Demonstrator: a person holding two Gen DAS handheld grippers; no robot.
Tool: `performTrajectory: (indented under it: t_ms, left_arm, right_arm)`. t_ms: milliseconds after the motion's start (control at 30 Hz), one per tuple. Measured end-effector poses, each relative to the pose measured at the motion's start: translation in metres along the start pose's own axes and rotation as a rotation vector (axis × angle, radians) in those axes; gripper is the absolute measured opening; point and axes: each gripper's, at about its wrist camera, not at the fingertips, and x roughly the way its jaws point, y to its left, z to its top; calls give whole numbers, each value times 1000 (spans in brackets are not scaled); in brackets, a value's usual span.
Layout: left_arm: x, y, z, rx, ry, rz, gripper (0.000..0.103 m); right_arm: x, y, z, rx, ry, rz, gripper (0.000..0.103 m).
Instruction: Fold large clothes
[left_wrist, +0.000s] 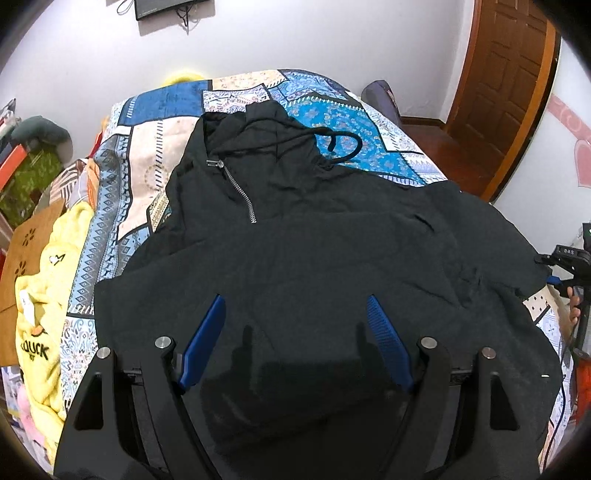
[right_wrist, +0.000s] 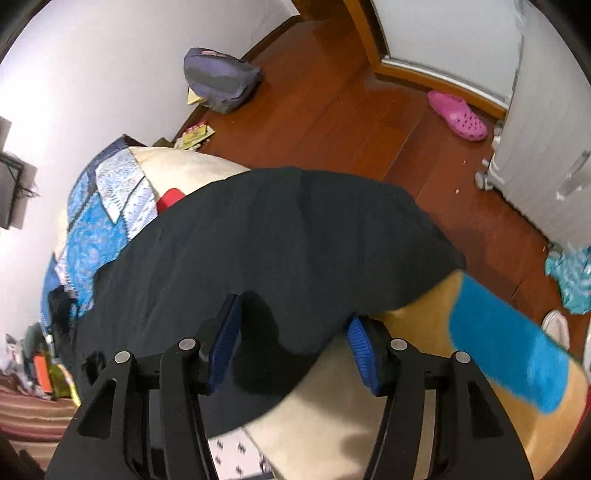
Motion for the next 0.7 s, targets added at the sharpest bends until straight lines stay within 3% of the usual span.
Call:
performTrajectory:
  t_ms: [167,300,500,700]
  left_arm:
    - [0,2,-5,-2,5,4,78]
    - [-7,6,-8,-5,-8,7,78]
    - [-25,17,-14,5,-38,36,78]
    - [-42,31,-20,-13,-65,37,78]
  right_arm:
    - [5,9,10,-51,-18,-55,50]
    - [-3,20,10,-93,-47,-76,16]
    - [-43,54,8,-171,-145,-30,11]
    - [-98,118,-1,-313,-251,87,9]
